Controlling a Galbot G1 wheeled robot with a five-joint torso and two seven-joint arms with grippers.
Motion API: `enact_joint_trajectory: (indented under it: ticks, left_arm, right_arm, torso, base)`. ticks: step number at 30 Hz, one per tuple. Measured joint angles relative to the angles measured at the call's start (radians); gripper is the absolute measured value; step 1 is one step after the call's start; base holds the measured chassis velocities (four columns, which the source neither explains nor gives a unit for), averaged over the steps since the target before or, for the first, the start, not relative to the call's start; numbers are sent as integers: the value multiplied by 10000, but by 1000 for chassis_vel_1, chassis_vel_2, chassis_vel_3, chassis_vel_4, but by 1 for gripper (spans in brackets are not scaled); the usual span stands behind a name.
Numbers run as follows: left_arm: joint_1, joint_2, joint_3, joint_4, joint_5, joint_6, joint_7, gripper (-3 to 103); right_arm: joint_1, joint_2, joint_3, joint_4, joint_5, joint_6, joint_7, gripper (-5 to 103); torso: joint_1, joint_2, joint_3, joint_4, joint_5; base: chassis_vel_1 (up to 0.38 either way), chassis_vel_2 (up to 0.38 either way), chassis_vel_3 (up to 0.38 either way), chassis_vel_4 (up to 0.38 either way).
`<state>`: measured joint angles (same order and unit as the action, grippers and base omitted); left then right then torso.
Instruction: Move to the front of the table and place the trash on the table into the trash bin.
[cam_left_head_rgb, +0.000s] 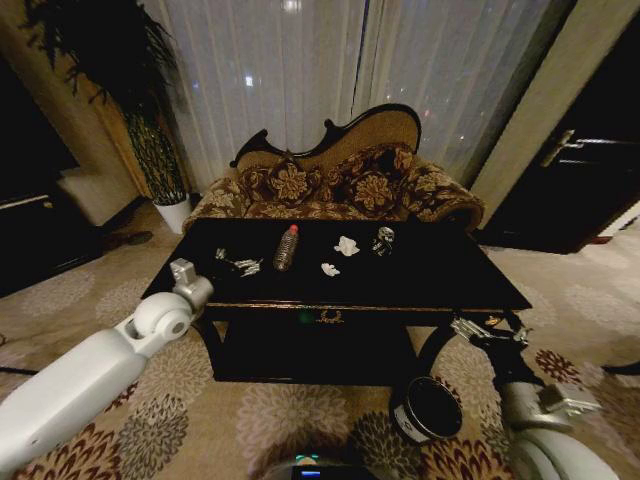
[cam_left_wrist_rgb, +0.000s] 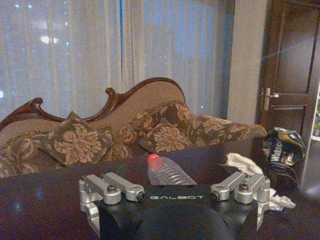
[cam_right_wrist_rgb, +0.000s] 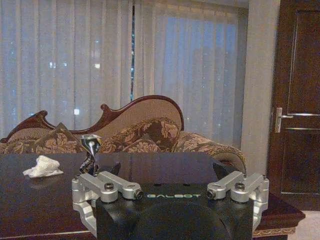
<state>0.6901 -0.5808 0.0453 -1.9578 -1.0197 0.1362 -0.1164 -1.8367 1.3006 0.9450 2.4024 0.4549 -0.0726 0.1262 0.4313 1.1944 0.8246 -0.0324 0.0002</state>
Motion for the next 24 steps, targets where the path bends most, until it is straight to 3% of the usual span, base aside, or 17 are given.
enact_joint_trajectory:
  ticks: [24]
  left_arm:
    - [-1536,-1752,2030,1693,569,-155,-319,99]
  right_arm:
    - [36,-10,109,127,227,-5,-59,100]
  torso:
    - [-1,1,0,1,0]
  base:
    - [0,0,0,0]
